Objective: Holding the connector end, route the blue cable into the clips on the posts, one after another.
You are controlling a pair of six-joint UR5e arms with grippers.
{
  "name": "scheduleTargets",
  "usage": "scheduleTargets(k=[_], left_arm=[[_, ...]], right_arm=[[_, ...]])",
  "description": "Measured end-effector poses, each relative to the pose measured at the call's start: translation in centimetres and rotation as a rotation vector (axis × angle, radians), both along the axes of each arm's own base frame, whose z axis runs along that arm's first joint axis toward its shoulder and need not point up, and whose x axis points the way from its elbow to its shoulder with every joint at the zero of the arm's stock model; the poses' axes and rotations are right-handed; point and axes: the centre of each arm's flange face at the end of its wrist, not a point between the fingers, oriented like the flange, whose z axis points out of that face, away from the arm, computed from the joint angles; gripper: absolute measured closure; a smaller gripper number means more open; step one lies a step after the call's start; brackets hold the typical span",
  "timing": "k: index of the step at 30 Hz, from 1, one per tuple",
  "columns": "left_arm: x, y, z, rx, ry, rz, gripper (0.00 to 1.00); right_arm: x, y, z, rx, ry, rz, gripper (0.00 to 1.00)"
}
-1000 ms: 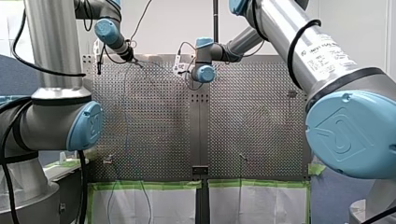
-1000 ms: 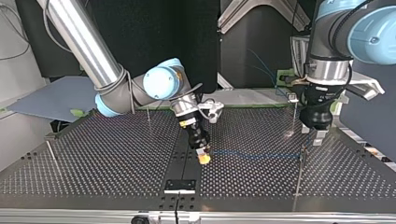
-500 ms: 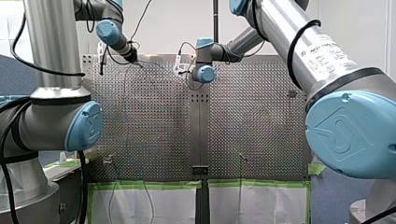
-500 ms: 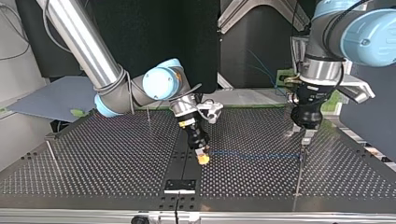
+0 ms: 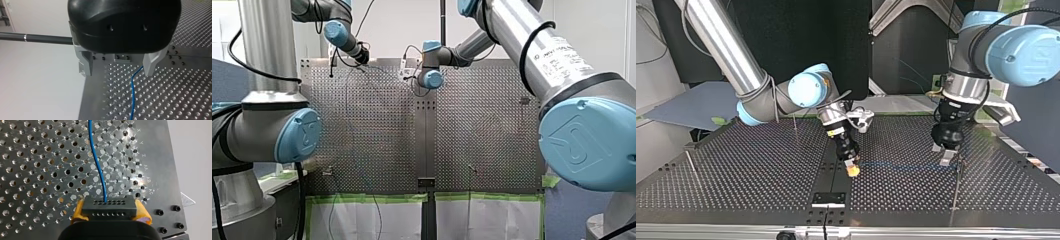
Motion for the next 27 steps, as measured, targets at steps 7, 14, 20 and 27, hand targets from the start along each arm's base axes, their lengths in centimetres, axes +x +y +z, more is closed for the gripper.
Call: scheduleTargets(k=[7, 14, 20, 27], left_arm=[[1.5, -1.2, -1.0, -0.002, 0.012, -0.014, 0.00], [3.5, -2.0, -1.7, -0.002, 0.007, 0.007, 0.00], [4.3, -2.2, -1.4, -0.027, -0.033, 0.040, 0.00], [6.1, -2.3, -1.8, -0.038, -0.052, 0.066, 0.00]], right_arm=[[0.1, 0.1, 0.2, -0.005, 0.000, 0.001, 1.00], [0.4, 0.4, 0.6, -0.012, 0.000, 0.007, 1.00], [0.4, 0.5, 0.6, -0.012, 0.001, 0.008, 1.00], [0.4, 0.5, 0.6, -0.012, 0.002, 0.009, 1.00]])
